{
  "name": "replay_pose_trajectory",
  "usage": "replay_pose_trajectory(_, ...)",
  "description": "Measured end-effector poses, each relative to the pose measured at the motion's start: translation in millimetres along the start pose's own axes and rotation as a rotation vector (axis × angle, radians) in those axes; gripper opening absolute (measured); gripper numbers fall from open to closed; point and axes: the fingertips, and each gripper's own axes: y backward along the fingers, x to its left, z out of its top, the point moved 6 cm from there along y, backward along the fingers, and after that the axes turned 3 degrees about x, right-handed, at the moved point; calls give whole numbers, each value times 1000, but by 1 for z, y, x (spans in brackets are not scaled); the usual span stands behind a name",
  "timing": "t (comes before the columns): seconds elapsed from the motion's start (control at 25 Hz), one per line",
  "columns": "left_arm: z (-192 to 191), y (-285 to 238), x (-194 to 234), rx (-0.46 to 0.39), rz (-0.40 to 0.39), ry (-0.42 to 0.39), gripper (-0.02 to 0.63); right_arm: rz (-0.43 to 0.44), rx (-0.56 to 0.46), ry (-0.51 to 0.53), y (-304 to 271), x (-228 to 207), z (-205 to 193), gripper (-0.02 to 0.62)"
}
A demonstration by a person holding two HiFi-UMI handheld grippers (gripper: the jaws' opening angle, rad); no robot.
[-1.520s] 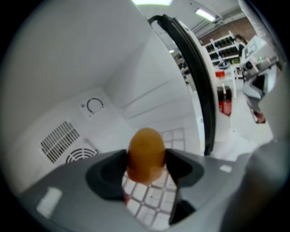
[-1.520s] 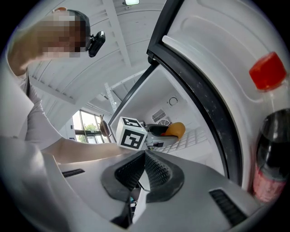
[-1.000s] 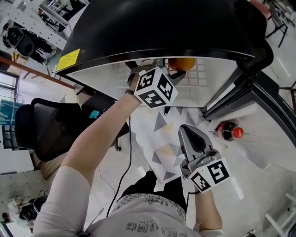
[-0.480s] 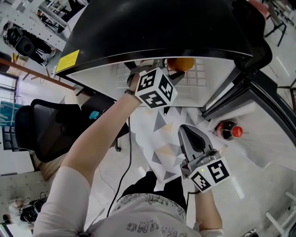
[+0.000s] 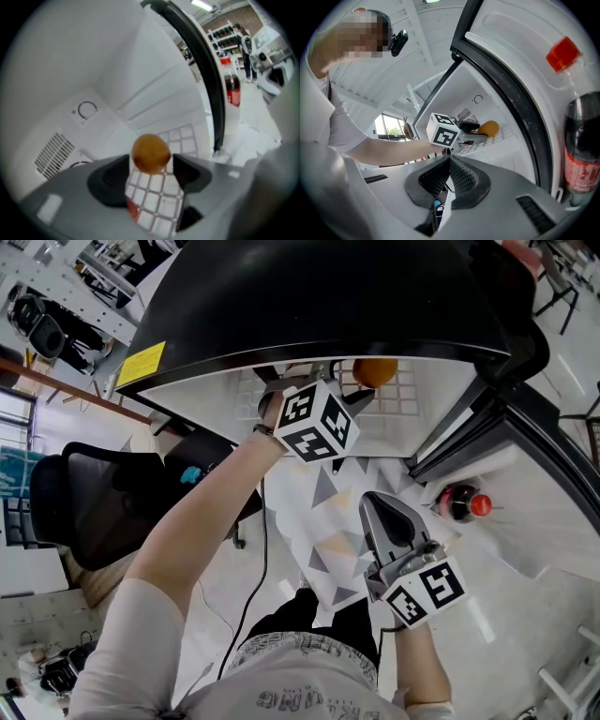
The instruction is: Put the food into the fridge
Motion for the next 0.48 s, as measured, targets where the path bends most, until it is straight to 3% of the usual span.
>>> replay_pose_trajectory(0.48,6,36,-4,-67,13,56,295,-1,-1,28,-2,17,11,2)
